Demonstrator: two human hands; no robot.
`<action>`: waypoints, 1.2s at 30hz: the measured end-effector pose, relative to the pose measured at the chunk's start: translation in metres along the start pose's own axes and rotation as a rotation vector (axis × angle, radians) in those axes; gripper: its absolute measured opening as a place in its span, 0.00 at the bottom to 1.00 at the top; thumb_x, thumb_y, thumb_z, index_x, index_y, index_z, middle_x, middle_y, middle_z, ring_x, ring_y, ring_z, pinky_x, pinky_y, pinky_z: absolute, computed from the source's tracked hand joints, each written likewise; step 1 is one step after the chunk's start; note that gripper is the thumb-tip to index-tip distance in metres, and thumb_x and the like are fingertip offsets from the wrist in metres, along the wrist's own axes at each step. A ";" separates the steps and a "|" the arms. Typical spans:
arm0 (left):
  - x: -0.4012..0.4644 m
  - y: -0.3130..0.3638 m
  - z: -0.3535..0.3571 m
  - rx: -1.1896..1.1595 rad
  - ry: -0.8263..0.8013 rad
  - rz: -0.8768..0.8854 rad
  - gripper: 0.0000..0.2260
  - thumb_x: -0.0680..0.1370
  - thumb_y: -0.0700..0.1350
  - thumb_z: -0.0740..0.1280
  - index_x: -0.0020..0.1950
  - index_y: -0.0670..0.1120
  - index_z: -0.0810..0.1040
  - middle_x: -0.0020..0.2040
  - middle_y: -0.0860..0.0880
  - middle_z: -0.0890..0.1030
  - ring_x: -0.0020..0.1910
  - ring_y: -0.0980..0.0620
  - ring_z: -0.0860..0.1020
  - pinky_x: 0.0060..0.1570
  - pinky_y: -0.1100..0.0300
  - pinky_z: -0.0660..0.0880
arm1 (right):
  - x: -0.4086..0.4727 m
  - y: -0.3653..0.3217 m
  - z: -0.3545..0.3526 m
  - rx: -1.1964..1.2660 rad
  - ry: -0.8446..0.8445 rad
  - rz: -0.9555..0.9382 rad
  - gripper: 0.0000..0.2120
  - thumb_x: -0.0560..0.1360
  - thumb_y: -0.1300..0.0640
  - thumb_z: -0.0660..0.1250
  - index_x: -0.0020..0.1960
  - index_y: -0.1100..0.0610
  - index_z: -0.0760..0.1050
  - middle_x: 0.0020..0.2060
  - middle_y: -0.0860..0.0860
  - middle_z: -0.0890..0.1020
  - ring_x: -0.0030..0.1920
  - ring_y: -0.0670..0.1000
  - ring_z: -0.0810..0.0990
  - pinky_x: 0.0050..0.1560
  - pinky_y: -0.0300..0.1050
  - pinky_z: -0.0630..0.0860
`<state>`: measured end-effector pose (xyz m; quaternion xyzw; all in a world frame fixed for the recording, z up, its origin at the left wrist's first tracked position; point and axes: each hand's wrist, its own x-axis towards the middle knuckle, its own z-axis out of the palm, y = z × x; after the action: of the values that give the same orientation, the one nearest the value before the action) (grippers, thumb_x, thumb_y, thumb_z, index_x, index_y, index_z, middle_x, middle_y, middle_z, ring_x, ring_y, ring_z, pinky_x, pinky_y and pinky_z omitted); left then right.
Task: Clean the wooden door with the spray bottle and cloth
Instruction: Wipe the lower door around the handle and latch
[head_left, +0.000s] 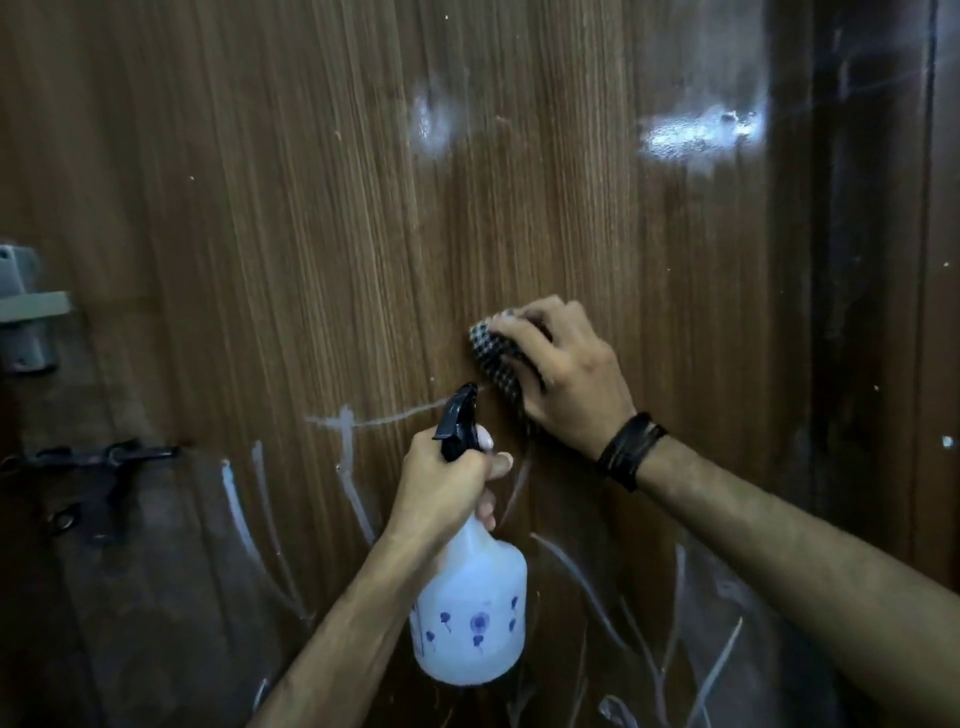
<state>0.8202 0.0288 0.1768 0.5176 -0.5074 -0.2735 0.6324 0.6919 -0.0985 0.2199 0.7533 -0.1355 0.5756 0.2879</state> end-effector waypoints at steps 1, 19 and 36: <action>0.001 -0.003 -0.003 -0.003 -0.009 0.010 0.08 0.77 0.34 0.69 0.43 0.47 0.76 0.31 0.49 0.74 0.24 0.53 0.71 0.29 0.56 0.71 | -0.010 -0.003 0.004 0.007 0.009 -0.001 0.19 0.74 0.62 0.72 0.65 0.59 0.77 0.56 0.58 0.76 0.51 0.56 0.74 0.42 0.50 0.78; 0.015 -0.039 -0.009 -0.009 -0.073 0.136 0.07 0.76 0.33 0.67 0.46 0.44 0.74 0.34 0.45 0.70 0.23 0.53 0.68 0.26 0.59 0.69 | -0.027 0.000 0.018 0.178 0.492 0.332 0.14 0.75 0.65 0.70 0.59 0.59 0.80 0.51 0.55 0.74 0.51 0.51 0.75 0.53 0.37 0.72; -0.032 -0.049 -0.037 0.036 -0.071 0.184 0.08 0.76 0.32 0.64 0.41 0.42 0.69 0.28 0.47 0.67 0.21 0.53 0.66 0.26 0.58 0.69 | -0.046 -0.071 -0.009 0.205 0.481 0.649 0.12 0.74 0.65 0.73 0.56 0.59 0.79 0.53 0.55 0.76 0.50 0.45 0.69 0.46 0.20 0.59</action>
<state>0.8525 0.0550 0.1219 0.4702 -0.5797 -0.2232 0.6269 0.7087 -0.0428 0.1582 0.5404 -0.2366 0.8065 0.0386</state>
